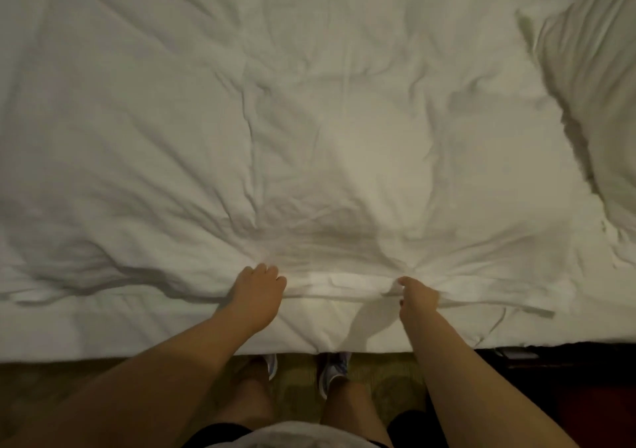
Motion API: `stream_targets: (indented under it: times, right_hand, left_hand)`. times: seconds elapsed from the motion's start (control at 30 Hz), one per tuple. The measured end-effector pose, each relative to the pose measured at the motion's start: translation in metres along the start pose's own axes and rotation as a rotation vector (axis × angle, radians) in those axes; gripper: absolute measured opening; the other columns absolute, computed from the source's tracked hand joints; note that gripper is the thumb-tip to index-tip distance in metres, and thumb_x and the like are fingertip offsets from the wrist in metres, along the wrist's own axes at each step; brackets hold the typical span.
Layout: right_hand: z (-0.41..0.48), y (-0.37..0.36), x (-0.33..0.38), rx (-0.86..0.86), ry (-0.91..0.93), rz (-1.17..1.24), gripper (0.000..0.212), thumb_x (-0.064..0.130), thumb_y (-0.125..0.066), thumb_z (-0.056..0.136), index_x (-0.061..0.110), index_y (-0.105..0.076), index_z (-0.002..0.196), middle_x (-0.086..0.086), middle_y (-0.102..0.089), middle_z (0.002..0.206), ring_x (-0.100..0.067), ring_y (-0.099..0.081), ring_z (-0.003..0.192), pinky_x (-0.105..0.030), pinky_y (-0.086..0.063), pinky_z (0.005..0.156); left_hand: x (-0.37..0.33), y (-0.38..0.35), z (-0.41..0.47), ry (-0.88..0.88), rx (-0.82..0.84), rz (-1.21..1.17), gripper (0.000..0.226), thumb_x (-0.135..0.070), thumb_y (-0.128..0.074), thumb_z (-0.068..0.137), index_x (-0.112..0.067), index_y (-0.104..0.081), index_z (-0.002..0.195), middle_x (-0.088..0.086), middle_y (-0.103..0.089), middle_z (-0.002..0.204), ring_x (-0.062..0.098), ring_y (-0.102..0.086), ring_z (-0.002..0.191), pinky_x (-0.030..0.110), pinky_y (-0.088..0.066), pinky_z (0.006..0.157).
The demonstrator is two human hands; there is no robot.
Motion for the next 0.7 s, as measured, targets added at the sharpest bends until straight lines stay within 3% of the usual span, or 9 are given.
stream_targets:
  times: [0.1, 0.2, 0.33, 0.5, 0.6, 0.7]
  right_hand:
    - [-0.043, -0.01, 0.008, -0.055, 0.111, -0.064, 0.059, 0.016, -0.068, 0.083, 0.002, -0.043, 0.135, -0.022, -0.052, 0.132, -0.037, -0.054, 0.117, -0.037, -0.049, 0.082]
    - [-0.083, -0.024, 0.018, -0.094, 0.281, -0.184, 0.073, 0.018, -0.071, 0.082, 0.011, -0.033, 0.144, -0.017, -0.041, 0.142, -0.037, -0.046, 0.125, -0.048, -0.041, 0.101]
    - [-0.117, -0.026, 0.058, -0.03, 0.612, -0.349, 0.062, 0.017, -0.064, 0.083, 0.017, -0.041, 0.14, -0.009, -0.047, 0.138, -0.031, -0.047, 0.124, -0.048, -0.04, 0.1]
    - [-0.135, -0.015, 0.12, 0.022, 0.927, -0.572, 0.06, 0.021, -0.053, 0.091, 0.018, -0.03, 0.146, -0.003, -0.035, 0.148, -0.026, -0.039, 0.13, -0.042, -0.036, 0.101]
    - [-0.14, -0.018, 0.146, 0.045, 1.043, -0.697, 0.06, 0.023, -0.049, 0.092, 0.017, -0.027, 0.148, -0.002, -0.03, 0.151, -0.025, -0.036, 0.133, -0.04, -0.036, 0.102]
    - [-0.149, -0.03, 0.175, 0.078, 1.115, -0.792, 0.062, 0.024, -0.046, 0.093, 0.018, -0.023, 0.15, -0.002, -0.021, 0.156, -0.025, -0.03, 0.138, -0.04, -0.033, 0.105]
  left_hand:
    - [-0.005, 0.03, -0.008, 0.07, 0.013, -0.022, 0.035, -0.004, -0.04, 0.088, -0.015, -0.048, 0.12, 0.007, -0.048, 0.121, 0.026, -0.046, 0.107, 0.037, -0.035, 0.09]
    - [-0.016, 0.065, -0.022, 0.111, -0.025, 0.002, 0.032, -0.006, -0.041, 0.089, -0.014, -0.049, 0.119, 0.006, -0.05, 0.118, 0.025, -0.048, 0.107, 0.036, -0.034, 0.089]
    - [-0.019, 0.111, -0.036, 0.223, -0.104, 0.001, 0.031, -0.005, -0.04, 0.089, -0.014, -0.05, 0.118, 0.006, -0.051, 0.116, 0.025, -0.05, 0.106, 0.036, -0.035, 0.088]
    - [-0.013, 0.164, -0.039, 0.369, -0.255, -0.045, 0.027, -0.009, -0.04, 0.091, -0.016, -0.049, 0.115, 0.004, -0.051, 0.113, 0.023, -0.05, 0.103, 0.034, -0.033, 0.085]
    - [-0.012, 0.188, -0.035, 0.408, -0.337, -0.091, 0.033, -0.014, -0.039, 0.093, -0.018, -0.045, 0.125, 0.003, -0.049, 0.123, 0.022, -0.047, 0.113, 0.035, -0.031, 0.094]
    - [0.004, 0.214, -0.029, 0.439, -0.4, -0.14, 0.045, -0.021, -0.035, 0.097, -0.019, -0.031, 0.142, 0.005, -0.032, 0.148, 0.022, -0.03, 0.135, 0.038, -0.018, 0.111]
Point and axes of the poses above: each hand's wrist, its own z-axis towards the middle knuckle, its own y-axis out of the back of the hand, x = y × z, the point moved 2 cm from there along z, towards the middle knuckle
